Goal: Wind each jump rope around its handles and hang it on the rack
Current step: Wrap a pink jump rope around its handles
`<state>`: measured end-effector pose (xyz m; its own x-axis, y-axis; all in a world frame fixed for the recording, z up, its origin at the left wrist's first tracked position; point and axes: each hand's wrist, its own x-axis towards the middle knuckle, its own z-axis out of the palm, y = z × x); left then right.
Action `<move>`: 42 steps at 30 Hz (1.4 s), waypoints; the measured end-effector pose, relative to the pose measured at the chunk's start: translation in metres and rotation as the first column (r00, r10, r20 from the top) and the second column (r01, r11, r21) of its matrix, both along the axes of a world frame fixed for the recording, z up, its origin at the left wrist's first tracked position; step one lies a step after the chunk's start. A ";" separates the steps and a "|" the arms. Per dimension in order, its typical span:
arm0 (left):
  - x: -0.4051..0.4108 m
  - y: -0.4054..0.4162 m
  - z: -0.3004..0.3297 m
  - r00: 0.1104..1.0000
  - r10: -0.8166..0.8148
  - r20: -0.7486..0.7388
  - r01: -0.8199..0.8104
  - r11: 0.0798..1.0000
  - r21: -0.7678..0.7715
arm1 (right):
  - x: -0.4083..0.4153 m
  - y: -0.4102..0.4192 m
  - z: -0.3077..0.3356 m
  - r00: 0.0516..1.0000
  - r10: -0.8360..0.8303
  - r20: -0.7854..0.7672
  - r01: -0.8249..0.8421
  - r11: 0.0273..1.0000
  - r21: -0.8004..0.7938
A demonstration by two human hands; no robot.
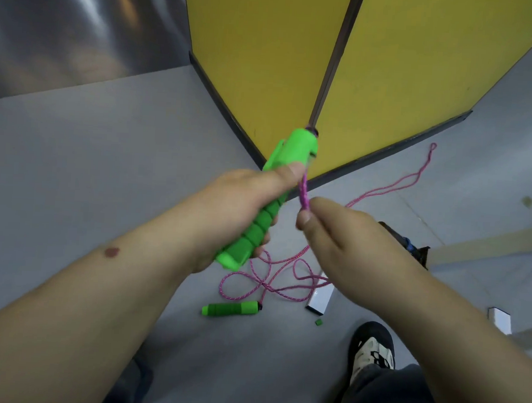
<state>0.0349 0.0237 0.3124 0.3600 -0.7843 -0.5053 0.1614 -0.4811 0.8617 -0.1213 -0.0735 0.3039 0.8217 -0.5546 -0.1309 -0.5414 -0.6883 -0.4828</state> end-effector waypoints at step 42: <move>0.015 0.010 -0.010 0.574 -0.264 0.776 0.070 0.959 0.274 | -0.006 -0.020 0.013 0.963 -0.118 0.243 -0.031 0.845 0.534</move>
